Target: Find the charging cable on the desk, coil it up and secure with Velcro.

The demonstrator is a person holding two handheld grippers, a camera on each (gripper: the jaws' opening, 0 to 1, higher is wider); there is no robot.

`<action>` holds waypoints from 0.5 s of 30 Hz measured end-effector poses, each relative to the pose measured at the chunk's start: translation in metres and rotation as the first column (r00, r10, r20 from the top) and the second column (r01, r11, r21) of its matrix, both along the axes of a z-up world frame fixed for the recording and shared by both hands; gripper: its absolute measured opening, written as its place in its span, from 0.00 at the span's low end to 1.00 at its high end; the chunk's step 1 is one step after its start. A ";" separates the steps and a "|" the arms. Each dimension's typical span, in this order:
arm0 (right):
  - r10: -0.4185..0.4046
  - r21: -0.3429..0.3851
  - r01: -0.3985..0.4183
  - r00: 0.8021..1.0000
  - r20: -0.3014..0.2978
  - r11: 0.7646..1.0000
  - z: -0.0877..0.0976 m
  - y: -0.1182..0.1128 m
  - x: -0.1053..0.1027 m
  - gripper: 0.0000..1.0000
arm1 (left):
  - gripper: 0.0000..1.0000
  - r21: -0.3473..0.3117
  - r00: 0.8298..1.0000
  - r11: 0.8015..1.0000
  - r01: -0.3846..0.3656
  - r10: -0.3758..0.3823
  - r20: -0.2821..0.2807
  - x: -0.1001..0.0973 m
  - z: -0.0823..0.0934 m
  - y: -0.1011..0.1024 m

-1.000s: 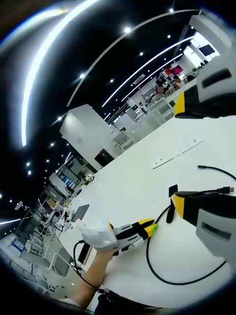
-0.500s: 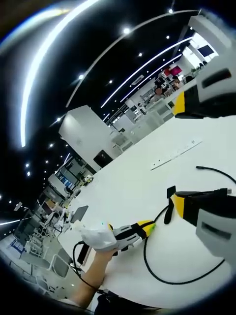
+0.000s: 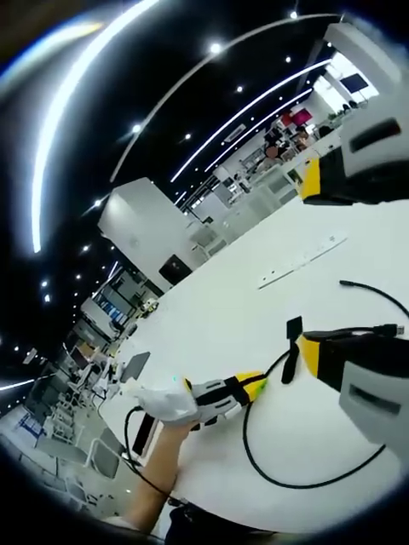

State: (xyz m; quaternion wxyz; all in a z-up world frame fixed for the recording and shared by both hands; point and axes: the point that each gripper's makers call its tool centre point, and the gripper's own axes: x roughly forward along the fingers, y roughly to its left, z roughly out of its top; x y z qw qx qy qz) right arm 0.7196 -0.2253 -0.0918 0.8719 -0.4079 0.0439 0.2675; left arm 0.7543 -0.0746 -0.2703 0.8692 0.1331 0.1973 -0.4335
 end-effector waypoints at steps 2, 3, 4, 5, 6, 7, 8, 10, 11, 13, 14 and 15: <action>-0.005 0.010 0.005 1.000 -0.016 1.000 -0.004 -0.002 0.004 0.60 | 0.07 0.007 1.000 1.000 0.017 -0.017 0.020 0.002 0.001 -0.001; -0.014 0.018 0.015 1.000 -0.025 1.000 -0.006 -0.005 0.007 0.60 | 0.07 0.014 0.999 0.999 0.029 -0.030 0.034 0.002 0.001 -0.002; -0.026 0.022 0.027 0.999 -0.035 0.999 -0.008 -0.008 0.010 0.60 | 0.07 0.022 0.998 0.999 0.039 -0.040 0.045 0.002 0.000 -0.003; -0.038 0.025 0.040 0.998 -0.047 0.999 -0.012 -0.011 0.014 0.60 | 0.07 0.028 0.997 0.998 0.048 -0.049 0.055 0.003 0.001 -0.003; -0.055 0.032 0.057 0.997 -0.061 0.998 -0.016 -0.014 0.018 0.59 | 0.07 0.030 0.996 0.998 0.053 -0.055 0.063 0.003 0.001 -0.004; -0.073 0.041 0.076 0.994 -0.079 0.996 -0.021 -0.018 0.024 0.59 | 0.07 0.030 0.996 0.998 0.055 -0.057 0.064 0.004 0.001 -0.004; -0.085 0.051 0.090 0.992 -0.093 0.995 -0.025 -0.021 0.030 0.58 | 0.07 0.025 0.996 0.998 0.057 -0.058 0.063 0.006 0.001 -0.004; -0.125 0.072 0.136 0.981 -0.148 0.988 -0.038 -0.026 0.039 0.58 | 0.06 0.004 0.997 0.999 0.054 -0.054 0.052 0.007 0.001 -0.005; -0.137 0.066 0.149 0.976 -0.167 0.987 -0.043 -0.028 0.042 0.57 | 0.06 -0.005 0.998 0.999 0.053 -0.053 0.041 0.008 0.001 -0.004; -0.156 0.042 0.167 0.969 -0.191 0.985 -0.054 -0.032 0.051 0.54 | 0.06 -0.021 0.998 0.998 0.056 -0.055 0.025 0.009 0.001 -0.003; -0.161 0.032 0.170 0.966 -0.201 0.985 -0.060 -0.032 0.055 0.54 | 0.06 -0.031 0.998 0.998 0.055 -0.055 0.015 0.010 0.001 -0.003; -0.164 0.028 0.174 0.963 -0.214 0.984 -0.066 -0.033 0.059 0.54 | 0.06 -0.034 0.998 0.998 0.057 -0.057 0.014 0.010 0.001 -0.003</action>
